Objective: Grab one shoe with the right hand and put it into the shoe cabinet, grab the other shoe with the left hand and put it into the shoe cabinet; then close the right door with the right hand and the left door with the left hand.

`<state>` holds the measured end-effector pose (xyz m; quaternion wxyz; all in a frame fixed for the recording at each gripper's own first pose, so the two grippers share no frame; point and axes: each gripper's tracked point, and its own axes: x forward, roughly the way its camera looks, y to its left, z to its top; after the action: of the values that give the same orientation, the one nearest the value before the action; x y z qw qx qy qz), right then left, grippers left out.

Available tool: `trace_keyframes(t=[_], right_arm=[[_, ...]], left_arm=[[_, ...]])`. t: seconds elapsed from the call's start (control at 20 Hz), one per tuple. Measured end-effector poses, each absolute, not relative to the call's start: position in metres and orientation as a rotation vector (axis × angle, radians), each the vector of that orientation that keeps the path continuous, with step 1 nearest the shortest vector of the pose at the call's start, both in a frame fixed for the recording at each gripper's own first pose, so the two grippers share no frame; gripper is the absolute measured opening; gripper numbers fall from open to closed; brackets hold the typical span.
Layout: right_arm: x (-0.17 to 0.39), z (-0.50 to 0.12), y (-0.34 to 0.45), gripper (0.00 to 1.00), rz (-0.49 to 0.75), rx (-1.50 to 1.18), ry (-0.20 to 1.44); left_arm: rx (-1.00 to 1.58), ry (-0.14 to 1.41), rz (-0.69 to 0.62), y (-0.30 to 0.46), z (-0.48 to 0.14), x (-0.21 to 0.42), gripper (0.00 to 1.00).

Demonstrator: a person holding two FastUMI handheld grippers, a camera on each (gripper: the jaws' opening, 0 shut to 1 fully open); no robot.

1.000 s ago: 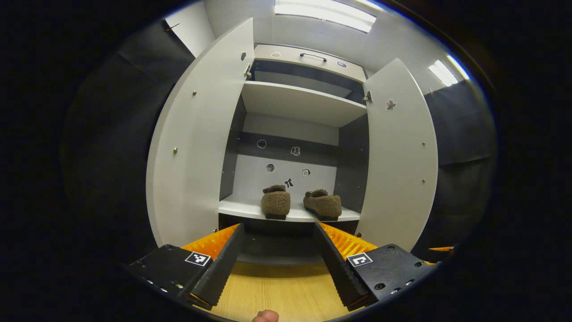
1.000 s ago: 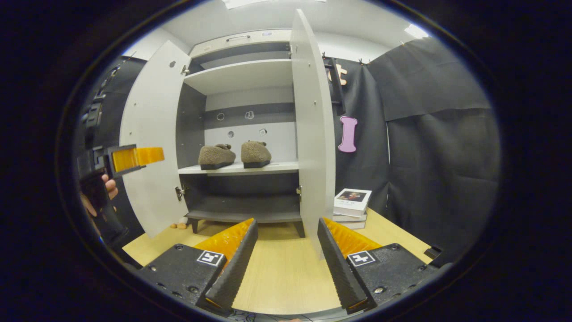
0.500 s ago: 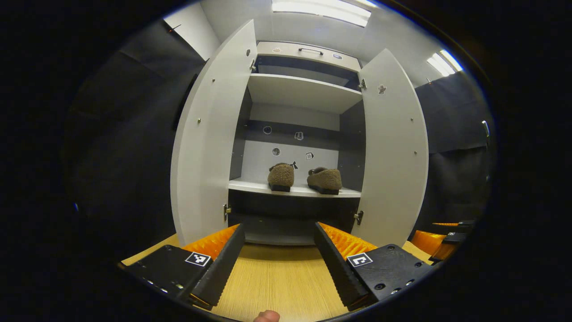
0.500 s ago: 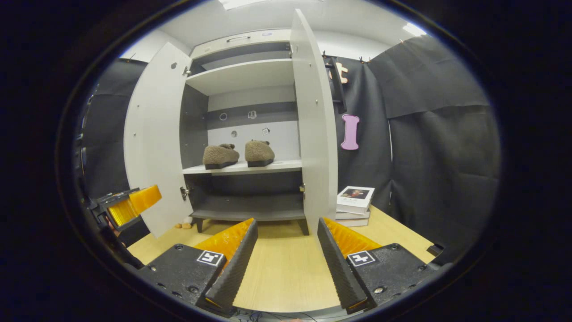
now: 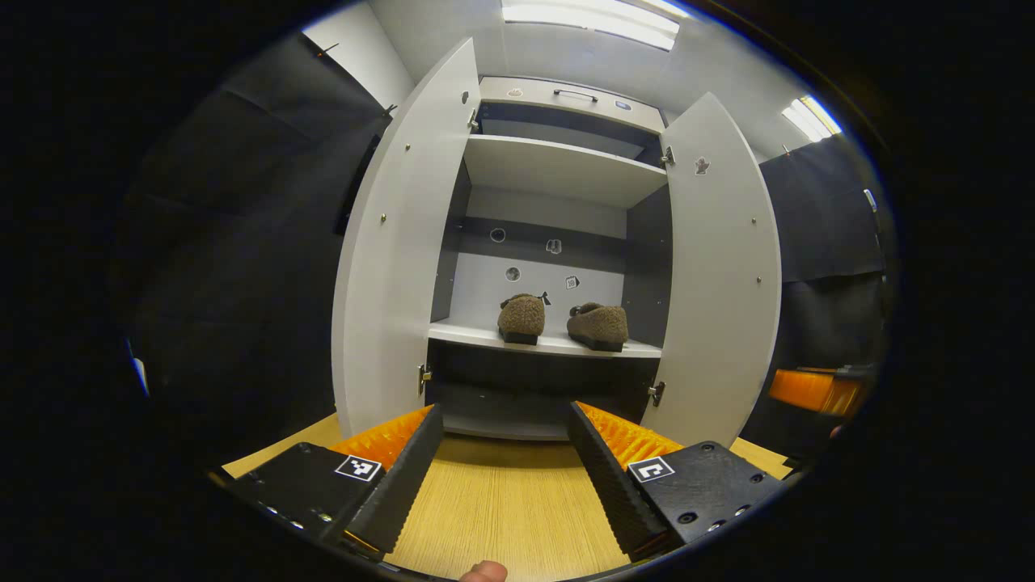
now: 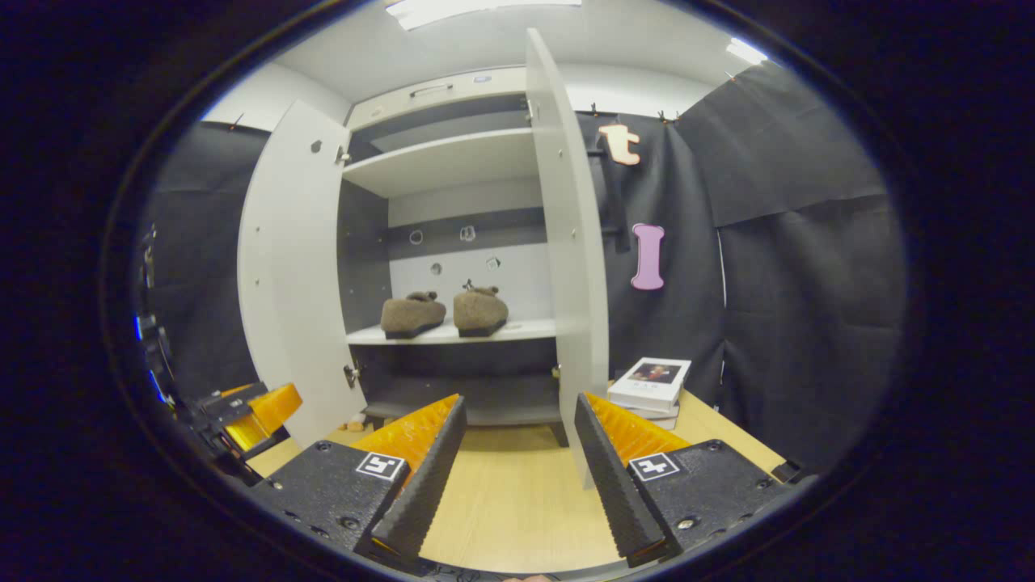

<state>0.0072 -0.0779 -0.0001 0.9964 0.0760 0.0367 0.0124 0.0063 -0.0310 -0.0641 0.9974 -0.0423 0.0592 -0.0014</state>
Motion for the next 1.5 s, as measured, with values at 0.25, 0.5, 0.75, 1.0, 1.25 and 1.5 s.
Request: trace_keyframes(t=[0.25,0.5,0.75,1.0,1.25,1.5], right_arm=[[0.019,0.062,-0.159,0.91,-0.07,0.133,-0.028],[0.048,0.125,-0.211,0.96,-0.12,0.099,-0.113],[0.088,0.15,-0.243,0.96,-0.152,0.065,-0.121],[0.119,0.152,-0.246,0.96,-0.125,0.04,-0.094],[0.137,0.154,-0.239,0.96,-0.119,0.039,-0.089],[0.14,0.152,-0.234,0.94,-0.082,0.075,-0.082]], left_arm=[[-0.099,0.107,-0.018,-0.035,-0.059,0.004,0.95],[-0.096,0.104,-0.01,-0.032,-0.056,0.005,0.95],[-0.09,0.111,0.007,-0.028,-0.056,0.004,0.95],[-0.088,0.108,0.018,-0.026,-0.055,0.004,0.95],[-0.088,0.112,0.017,-0.026,-0.056,0.006,0.95],[-0.087,0.118,0.017,-0.024,-0.058,0.005,0.95]])
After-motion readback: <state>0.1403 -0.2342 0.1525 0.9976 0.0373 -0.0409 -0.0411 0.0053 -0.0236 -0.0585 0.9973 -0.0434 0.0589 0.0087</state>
